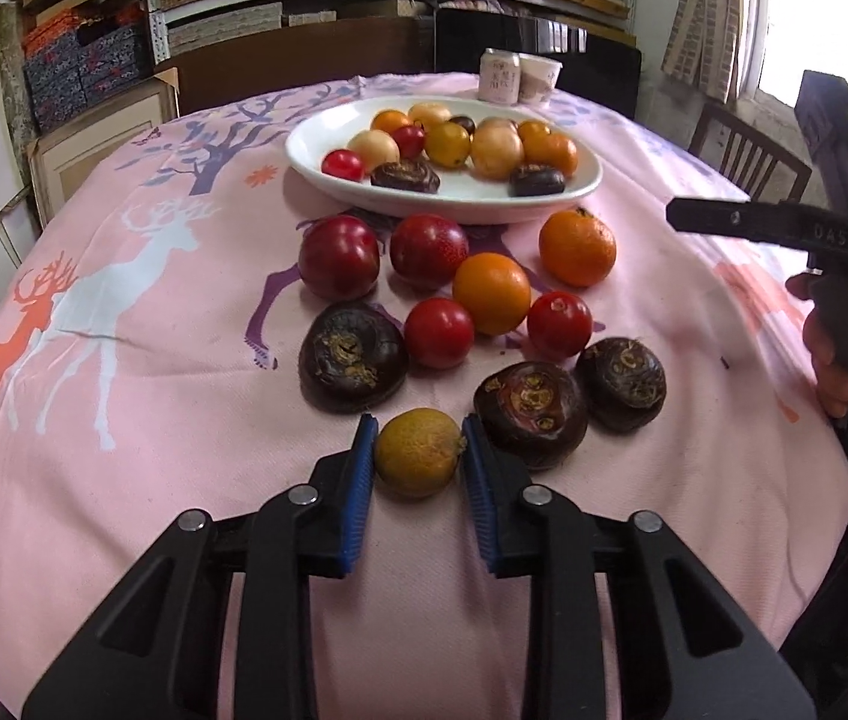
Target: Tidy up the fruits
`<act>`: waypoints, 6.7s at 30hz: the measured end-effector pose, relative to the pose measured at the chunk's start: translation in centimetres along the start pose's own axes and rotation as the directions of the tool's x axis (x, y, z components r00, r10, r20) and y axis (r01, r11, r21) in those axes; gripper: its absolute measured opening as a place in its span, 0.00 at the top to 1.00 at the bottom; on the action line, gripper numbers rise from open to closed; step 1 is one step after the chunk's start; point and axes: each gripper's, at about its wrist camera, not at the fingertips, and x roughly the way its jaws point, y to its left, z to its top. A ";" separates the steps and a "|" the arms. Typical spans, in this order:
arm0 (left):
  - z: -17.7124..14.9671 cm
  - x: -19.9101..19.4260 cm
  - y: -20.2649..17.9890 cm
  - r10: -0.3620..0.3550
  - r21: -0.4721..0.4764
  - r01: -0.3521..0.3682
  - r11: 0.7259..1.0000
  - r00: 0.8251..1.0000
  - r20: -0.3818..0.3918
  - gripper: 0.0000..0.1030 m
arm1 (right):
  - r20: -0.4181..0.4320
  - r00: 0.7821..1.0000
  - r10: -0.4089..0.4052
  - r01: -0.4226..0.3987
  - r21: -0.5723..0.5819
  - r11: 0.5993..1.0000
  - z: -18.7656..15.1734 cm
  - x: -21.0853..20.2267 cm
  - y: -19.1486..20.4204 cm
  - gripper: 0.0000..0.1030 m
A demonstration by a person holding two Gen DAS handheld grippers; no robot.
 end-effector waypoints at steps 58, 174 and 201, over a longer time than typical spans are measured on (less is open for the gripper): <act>-0.2 -0.3 2.0 -0.043 -0.113 0.047 0.992 0.998 0.038 0.73 | -0.201 0.978 -0.059 -0.026 -0.395 0.918 -4.9 2.5 11.6 0.57; 15.9 5.7 3.2 -0.009 -0.121 0.023 0.992 0.994 0.112 0.28 | 0.077 0.997 -0.024 0.033 -0.119 0.992 7.4 2.9 4.1 0.43; 1.0 2.2 -3.6 -0.035 0.084 0.040 0.996 0.997 -0.070 0.57 | 0.001 0.997 -0.080 0.080 -0.081 0.993 -2.3 -1.4 2.4 0.33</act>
